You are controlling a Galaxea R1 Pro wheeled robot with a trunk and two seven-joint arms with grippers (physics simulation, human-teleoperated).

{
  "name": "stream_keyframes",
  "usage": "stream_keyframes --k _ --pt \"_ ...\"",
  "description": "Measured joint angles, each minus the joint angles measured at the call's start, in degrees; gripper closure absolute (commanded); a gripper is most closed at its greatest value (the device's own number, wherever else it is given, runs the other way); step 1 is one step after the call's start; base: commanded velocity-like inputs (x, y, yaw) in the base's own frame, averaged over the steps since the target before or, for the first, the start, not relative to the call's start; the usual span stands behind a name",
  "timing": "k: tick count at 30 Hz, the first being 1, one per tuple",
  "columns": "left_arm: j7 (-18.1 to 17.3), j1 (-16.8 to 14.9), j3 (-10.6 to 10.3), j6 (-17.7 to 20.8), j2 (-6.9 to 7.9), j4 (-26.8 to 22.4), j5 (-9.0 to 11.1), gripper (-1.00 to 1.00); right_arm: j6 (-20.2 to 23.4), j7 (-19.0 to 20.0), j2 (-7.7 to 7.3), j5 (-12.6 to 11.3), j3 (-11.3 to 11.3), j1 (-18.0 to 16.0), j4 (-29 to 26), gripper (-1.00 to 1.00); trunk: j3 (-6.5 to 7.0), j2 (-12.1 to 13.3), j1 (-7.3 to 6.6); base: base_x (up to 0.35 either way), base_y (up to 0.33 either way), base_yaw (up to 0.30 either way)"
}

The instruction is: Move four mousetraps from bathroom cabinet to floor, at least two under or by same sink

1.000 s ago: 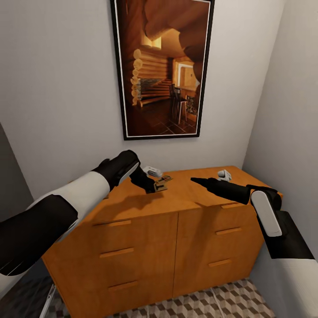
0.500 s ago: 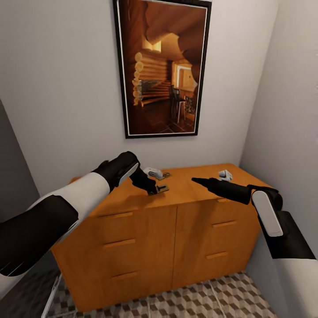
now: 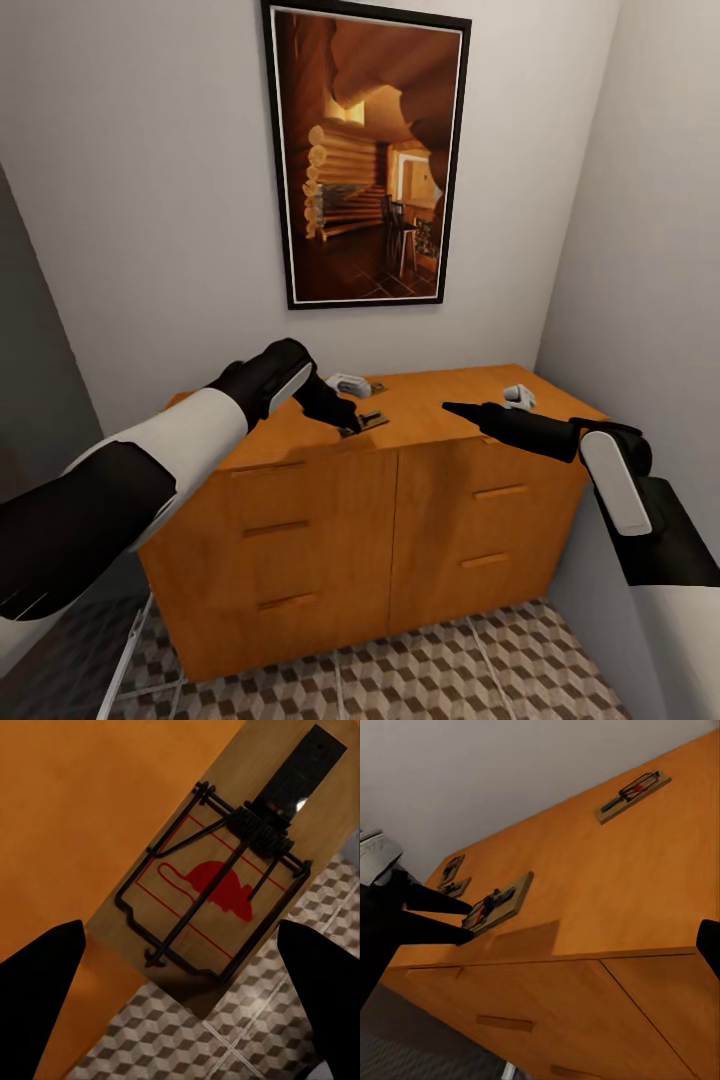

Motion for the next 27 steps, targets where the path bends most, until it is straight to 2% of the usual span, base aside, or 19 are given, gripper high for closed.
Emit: stream_keyframes --k 5,7,12,15,19,22,25,27 --pt "0.0 0.0 1.31 0.0 -0.08 -0.03 -0.02 1.0 -0.01 -0.08 -0.48 0.04 -0.76 0.0 0.01 -1.0 0.0 0.0 0.0 -0.002 0.0 0.0" --pt "0.0 0.0 1.48 0.0 -0.13 -0.14 -0.01 1.0 -0.01 -0.17 -1.3 0.08 -1.43 0.0 0.01 -1.0 0.0 0.0 0.0 -0.022 0.0 0.0" --pt "0.07 0.0 1.76 0.02 -0.29 -0.64 0.12 1.0 -0.02 -0.23 -5.64 0.1 -4.33 0.03 -0.05 -1.0 0.0 0.0 0.03 -0.192 0.0 0.0" --pt "0.13 0.0 3.1 0.02 -0.56 -0.7 0.93 1.0 -0.01 -0.22 -6.84 0.02 -5.09 0.11 -0.06 -1.0 0.0 0.0 0.03 -0.287 0.0 0.061" --pt "0.45 0.06 6.57 -0.03 -0.79 -0.7 5.21 1.0 -0.01 -0.23 -7.51 0.0 -5.46 0.15 -0.06 -1.0 0.0 0.0 0.01 -0.146 0.0 0.204" --pt "0.53 0.19 8.07 -0.27 -0.42 -0.44 11.15 1.0 -0.01 -0.23 -7.82 0.02 -5.63 0.16 -0.1 -1.0 0.0 0.0 0.0 -0.036 0.0 0.268" --pt "0.58 0.83 8.35 -1.31 -0.01 -0.03 14.32 1.0 -0.04 -0.23 -8.0 0.01 -5.56 0.16 -0.13 -1.0 0.0 0.0 0.0 -0.012 0.0 0.282" --pt "0.58 1.12 8.41 -2.14 0.29 0.16 14.95 1.0 -0.07 -0.28 -8.01 0.04 -5.46 0.16 -0.13 -1.0 0.0 0.0 0.0 -0.005 0.0 0.286"
